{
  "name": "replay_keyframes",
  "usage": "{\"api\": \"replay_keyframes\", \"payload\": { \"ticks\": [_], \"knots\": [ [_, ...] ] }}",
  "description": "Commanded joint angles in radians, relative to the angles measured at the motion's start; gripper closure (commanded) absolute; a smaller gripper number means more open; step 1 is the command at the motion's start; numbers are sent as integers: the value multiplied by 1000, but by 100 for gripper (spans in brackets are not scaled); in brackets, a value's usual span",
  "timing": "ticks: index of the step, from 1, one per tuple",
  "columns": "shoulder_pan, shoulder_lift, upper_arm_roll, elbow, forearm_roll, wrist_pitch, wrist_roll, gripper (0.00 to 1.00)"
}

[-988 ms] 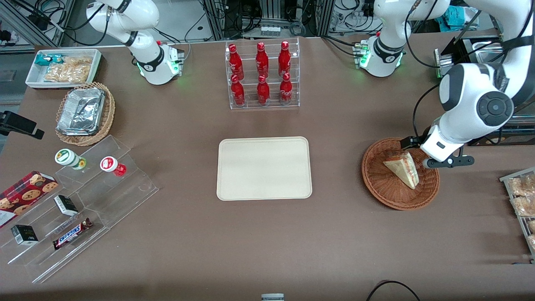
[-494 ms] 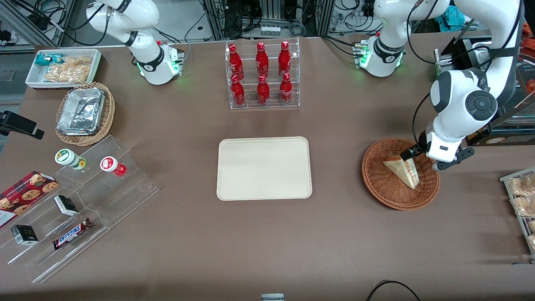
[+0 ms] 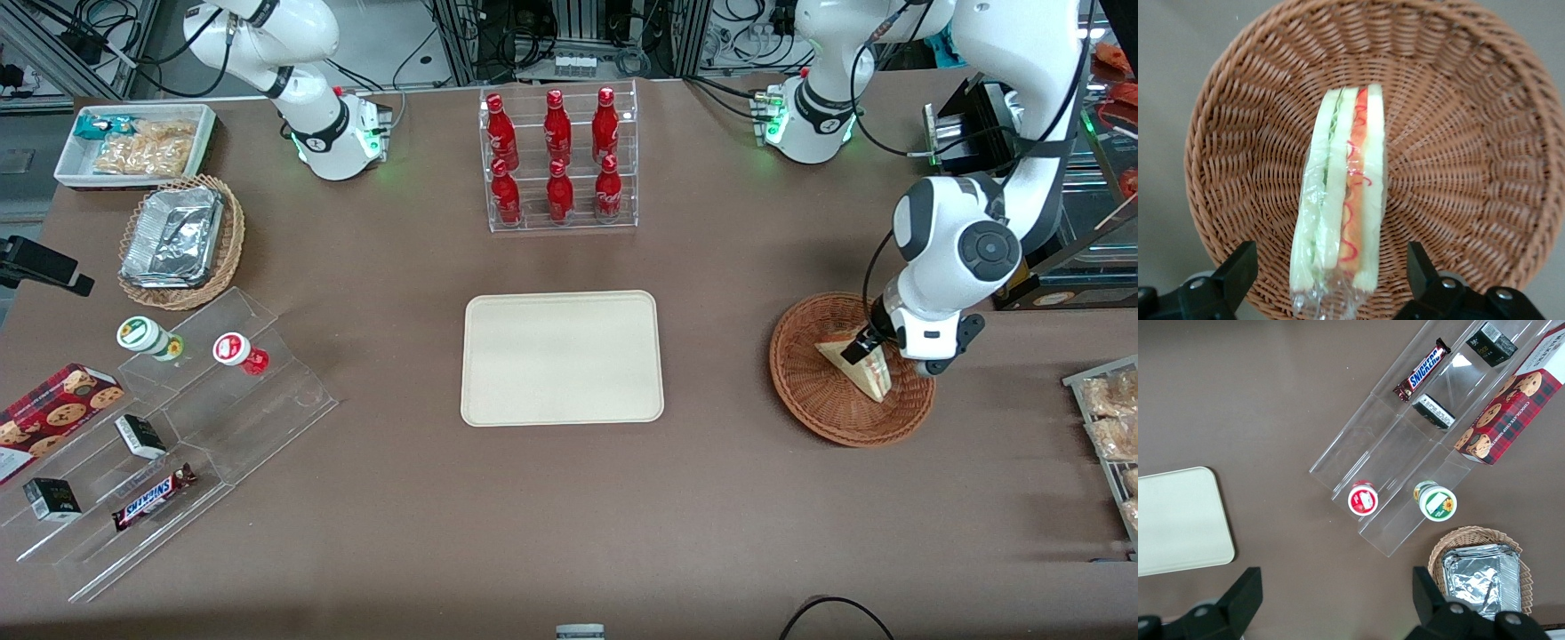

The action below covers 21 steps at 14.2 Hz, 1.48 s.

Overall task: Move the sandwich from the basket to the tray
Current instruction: 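Close the left gripper on the sandwich and lift it, then carry the sandwich with the left gripper over the cream tray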

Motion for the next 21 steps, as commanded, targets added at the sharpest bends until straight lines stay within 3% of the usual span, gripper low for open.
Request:
{"api": "replay_keyframes", "payload": {
  "ticks": [1,2,4,6,10,14,21],
  "knots": [
    [-2,14,-1,-5,-3,7,-26,50],
    [-1,12,-1,-2,-3,6,-34,77],
    [-2,7,-1,12,-3,6,-46,90],
    [-2,-6,-3,50,0,-52,-34,94],
    [-45,0,-49,251,0,-331,-19,97],
    [-126,47,-119,337,-4,-367,280,95],
    [-408,306,-152,592,-8,-295,31,98]
  ]
}}
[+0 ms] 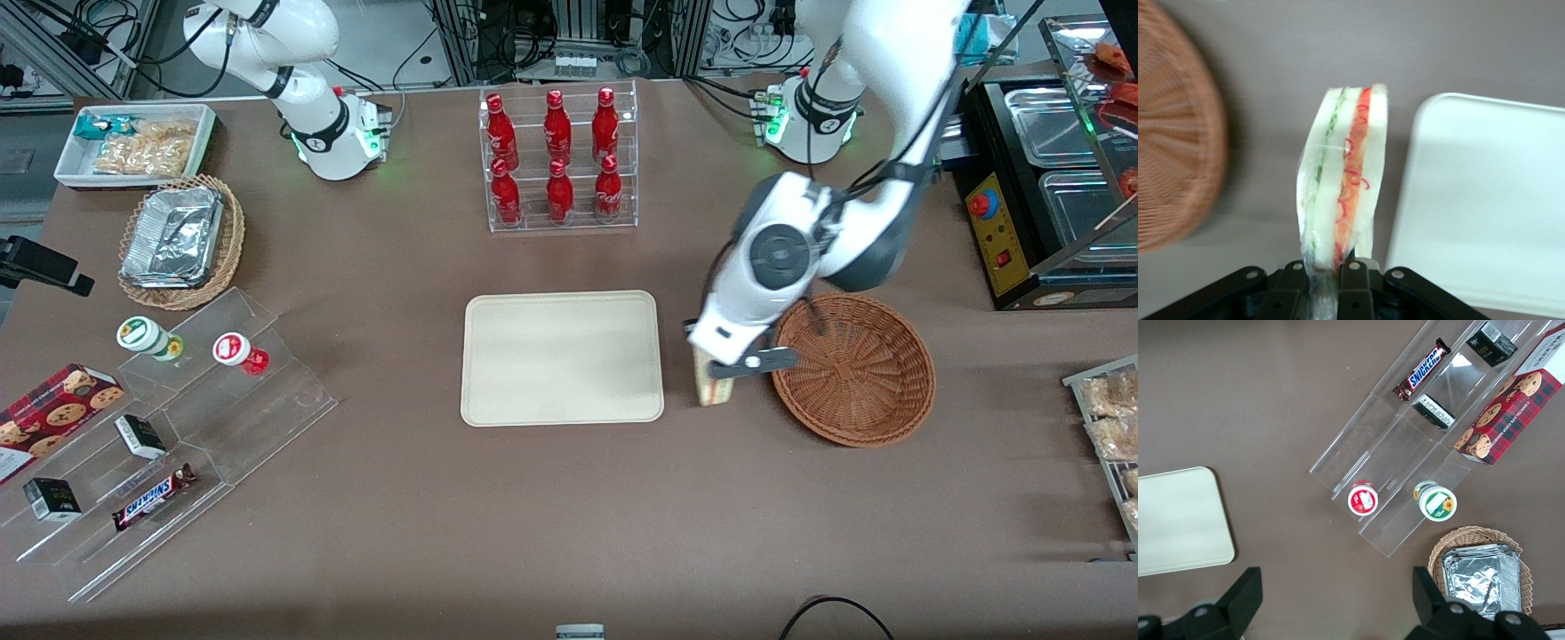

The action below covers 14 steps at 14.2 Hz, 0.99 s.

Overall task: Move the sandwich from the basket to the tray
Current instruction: 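Carry the sandwich with the left gripper over the cream tray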

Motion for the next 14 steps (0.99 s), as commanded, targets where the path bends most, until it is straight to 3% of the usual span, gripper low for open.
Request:
{"api": "replay_keyframes", "payload": {
  "ticks": [1,5,7,10,14],
  "knots": [
    [-109,149,10,161,6,4,-125,98],
    [-223,270,13,318,12,3,-242,98],
    [-271,315,16,374,50,1,-284,98],
    [-329,375,16,436,139,1,-384,98],
    [-357,402,15,454,151,4,-411,97]
  ]
}}
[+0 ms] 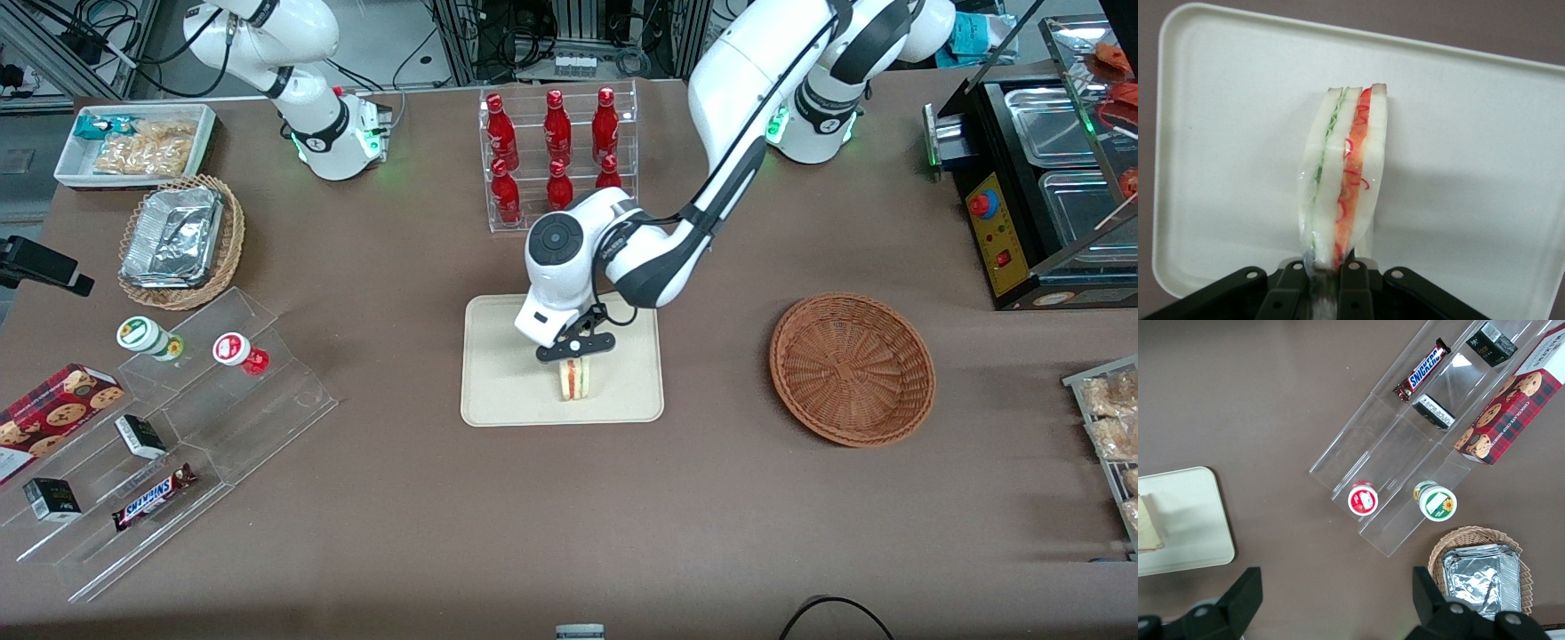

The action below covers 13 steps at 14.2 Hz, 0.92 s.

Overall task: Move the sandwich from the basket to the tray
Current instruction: 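Lower the sandwich onto the tray and open the left gripper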

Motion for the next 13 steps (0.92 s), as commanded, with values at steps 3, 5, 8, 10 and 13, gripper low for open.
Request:
{"api": "replay_keyframes", "payload": {
  "ticks": [3,5,8,10,13],
  "knots": [
    [-23,25,10,46,10,-17,-58,17],
    [-21,19,11,48,13,-15,-60,0],
    [-10,-27,14,48,25,-46,-45,0],
    [-7,-75,17,40,20,-127,-46,0],
    [59,-121,17,23,17,-209,-62,0]
  ]
}}
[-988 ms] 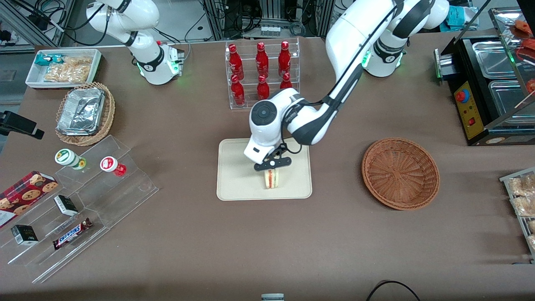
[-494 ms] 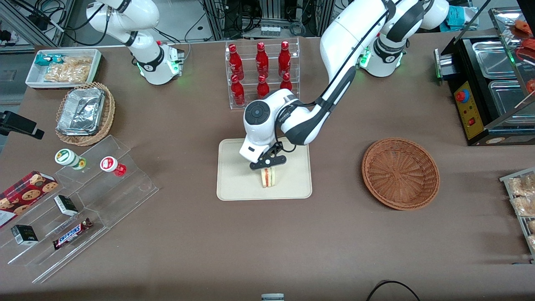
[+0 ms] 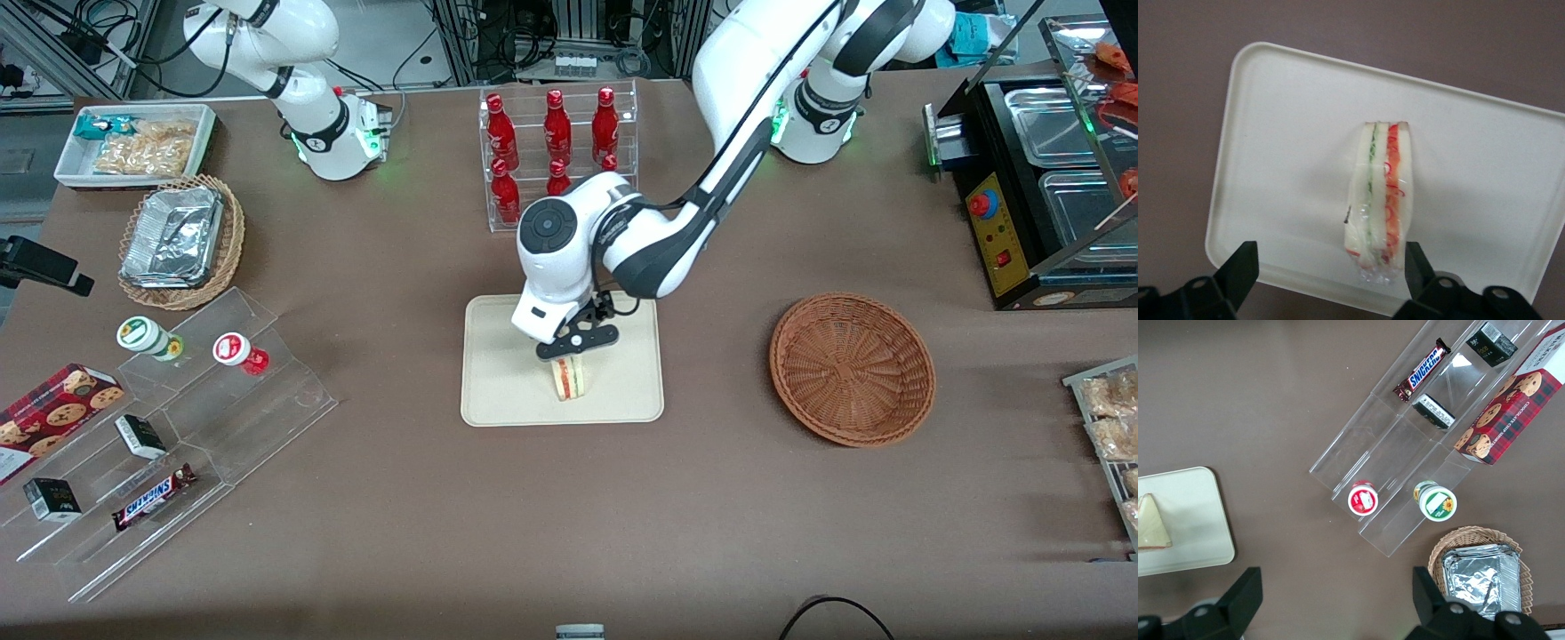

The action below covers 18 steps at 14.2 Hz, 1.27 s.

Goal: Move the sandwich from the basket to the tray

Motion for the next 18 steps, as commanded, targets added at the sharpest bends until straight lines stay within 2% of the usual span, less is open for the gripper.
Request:
{"api": "replay_keyframes", "payload": {
  "ticks": [1,3,5,11,15,18],
  "knots": [
    [68,-60,-3,-57,12,-43,-9,0],
    [117,-129,-3,-162,12,-33,45,0],
    [214,-212,-6,-257,0,-32,164,0],
    [455,-508,-8,-537,-146,-57,584,0],
    [567,-631,-3,-543,-175,-218,792,0],
    [585,-666,12,-503,-175,-265,908,0]
  ]
}}
